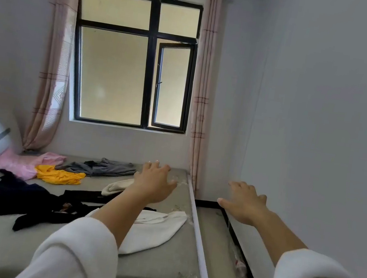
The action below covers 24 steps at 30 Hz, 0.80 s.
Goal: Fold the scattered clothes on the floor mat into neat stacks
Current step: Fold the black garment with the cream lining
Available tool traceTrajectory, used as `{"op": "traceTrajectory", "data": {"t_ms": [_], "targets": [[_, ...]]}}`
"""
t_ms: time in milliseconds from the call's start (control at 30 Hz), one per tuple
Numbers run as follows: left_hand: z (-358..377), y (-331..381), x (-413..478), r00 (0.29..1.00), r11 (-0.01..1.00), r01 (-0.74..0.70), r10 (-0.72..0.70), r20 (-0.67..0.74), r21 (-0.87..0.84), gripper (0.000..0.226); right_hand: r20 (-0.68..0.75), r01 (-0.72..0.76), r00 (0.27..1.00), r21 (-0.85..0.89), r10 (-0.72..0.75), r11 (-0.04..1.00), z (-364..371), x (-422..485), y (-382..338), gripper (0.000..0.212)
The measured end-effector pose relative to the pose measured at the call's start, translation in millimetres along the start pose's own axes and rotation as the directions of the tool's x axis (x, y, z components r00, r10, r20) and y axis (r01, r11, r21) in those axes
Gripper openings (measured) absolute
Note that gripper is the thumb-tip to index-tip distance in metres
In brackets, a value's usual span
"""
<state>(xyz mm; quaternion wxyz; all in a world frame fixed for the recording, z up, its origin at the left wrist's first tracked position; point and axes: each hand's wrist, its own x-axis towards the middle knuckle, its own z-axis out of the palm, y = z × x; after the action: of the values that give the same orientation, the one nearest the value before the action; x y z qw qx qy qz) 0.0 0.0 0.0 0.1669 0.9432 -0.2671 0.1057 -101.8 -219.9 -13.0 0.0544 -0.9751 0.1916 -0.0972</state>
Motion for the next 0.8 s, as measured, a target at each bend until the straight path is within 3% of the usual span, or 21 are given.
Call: {"op": "traceTrajectory", "data": {"t_ms": [467,800], "targets": [[136.2,129.9,201.5,0.998,0.994,-0.07,0.07,-0.005,-0.08,0.044,-0.006,-0.048,0.999,-0.041,0.048,0.998,33.3,190.1,175.4,0.071],[269.1,150.4,354.4,0.994,0.999,-0.038,0.041,0.097,-0.035,0.047,0.09,-0.045,0.995,-0.07,0.051,0.997,122.2,333.9,260.8,0.06]]}}
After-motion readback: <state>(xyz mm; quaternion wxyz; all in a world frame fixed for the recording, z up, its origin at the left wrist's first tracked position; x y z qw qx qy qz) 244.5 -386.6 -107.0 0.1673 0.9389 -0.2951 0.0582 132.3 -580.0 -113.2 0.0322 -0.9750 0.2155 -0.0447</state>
